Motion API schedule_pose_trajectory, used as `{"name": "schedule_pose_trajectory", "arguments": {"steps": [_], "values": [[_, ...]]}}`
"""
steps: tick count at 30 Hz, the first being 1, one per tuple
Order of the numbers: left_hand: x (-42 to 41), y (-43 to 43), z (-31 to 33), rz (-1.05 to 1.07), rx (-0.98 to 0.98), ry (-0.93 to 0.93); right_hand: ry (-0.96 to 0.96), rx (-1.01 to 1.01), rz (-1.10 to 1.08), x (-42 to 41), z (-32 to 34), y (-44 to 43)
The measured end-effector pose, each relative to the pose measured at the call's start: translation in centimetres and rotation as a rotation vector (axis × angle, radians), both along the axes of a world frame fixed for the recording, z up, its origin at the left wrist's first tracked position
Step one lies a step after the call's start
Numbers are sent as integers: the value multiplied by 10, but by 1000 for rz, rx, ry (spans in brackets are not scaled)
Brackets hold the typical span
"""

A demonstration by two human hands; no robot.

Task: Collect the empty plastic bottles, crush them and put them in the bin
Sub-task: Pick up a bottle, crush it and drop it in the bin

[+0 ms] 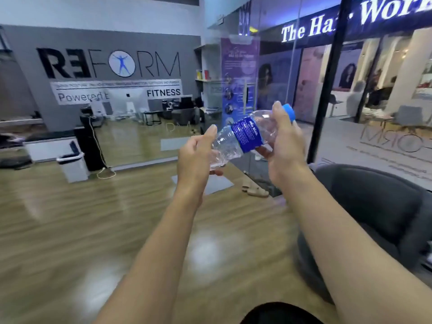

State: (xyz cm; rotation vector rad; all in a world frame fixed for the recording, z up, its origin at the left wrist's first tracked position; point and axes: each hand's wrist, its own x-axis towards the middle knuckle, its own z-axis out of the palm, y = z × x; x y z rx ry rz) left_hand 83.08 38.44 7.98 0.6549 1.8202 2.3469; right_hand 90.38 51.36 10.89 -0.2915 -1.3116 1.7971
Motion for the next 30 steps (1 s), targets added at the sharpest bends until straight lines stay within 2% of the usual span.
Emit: {"name": "schedule_pose_trajectory", "arguments": {"steps": [15, 21, 30], "values": [[-319, -176, 11, 557, 44, -2, 3, 64, 456, -381, 5, -162], [-456, -256, -13, 638, 94, -42, -1, 142, 582, -523, -16, -237], [-674, -334, -6, 668, 5, -39, -17, 66, 620, -736, -14, -311]]}}
